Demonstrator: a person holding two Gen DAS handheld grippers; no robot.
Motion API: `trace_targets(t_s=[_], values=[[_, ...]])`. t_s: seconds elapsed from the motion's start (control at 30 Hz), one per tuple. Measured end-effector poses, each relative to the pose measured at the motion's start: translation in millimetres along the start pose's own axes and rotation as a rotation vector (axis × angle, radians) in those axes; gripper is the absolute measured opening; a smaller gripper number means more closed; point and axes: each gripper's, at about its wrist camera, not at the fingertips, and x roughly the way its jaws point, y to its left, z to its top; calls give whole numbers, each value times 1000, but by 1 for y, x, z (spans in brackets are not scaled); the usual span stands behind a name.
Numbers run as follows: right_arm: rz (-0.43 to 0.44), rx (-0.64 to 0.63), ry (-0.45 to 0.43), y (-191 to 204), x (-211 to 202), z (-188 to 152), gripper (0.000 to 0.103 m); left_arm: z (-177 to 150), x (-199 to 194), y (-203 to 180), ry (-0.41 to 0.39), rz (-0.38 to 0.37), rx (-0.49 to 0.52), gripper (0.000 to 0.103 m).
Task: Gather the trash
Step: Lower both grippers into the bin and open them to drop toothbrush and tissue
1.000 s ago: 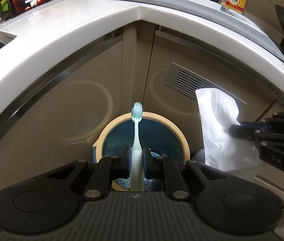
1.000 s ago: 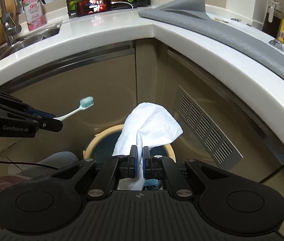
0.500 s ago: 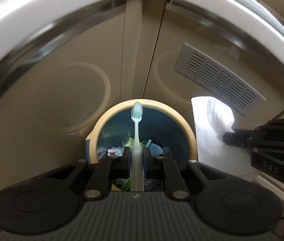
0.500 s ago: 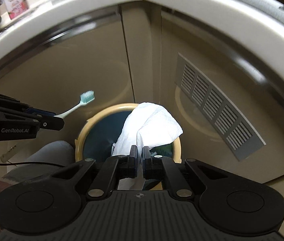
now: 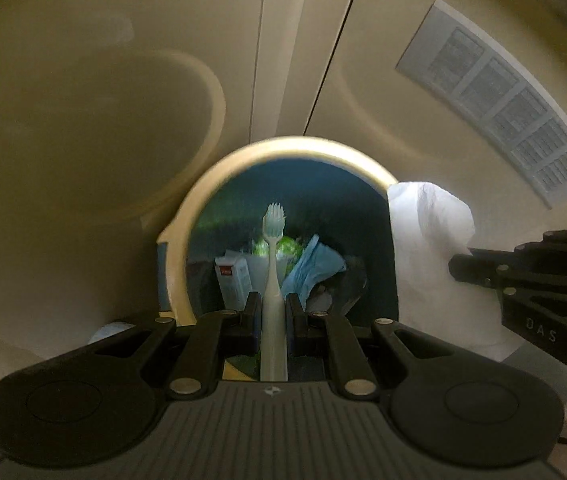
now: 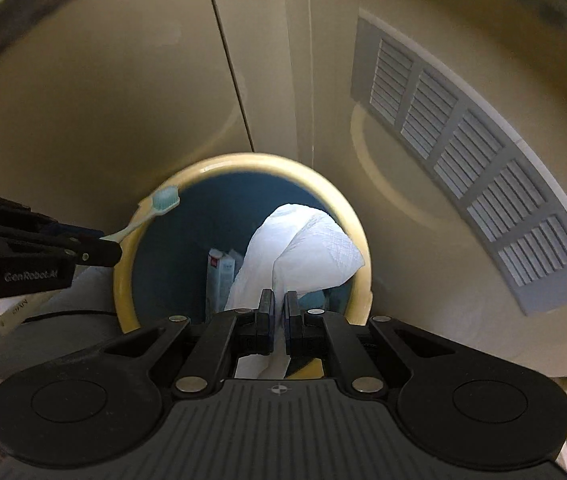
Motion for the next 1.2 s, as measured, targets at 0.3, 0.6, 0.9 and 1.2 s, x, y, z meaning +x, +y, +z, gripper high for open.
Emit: trace_targets(t_s=[0.3,0.6,0.9,1.2], values=[[-17,-26,86,2,50,14,6,12,50,-5,106,14,32,13],[-19,13,127,-8,76,21,6,25,73,-5,155,33,34,13],[-54,59,99,-23,78,22,62,23,71,-1,149,63,28,103],[-33,76,45,-24,42,13,78,14,49,-1,162,67,20,103]])
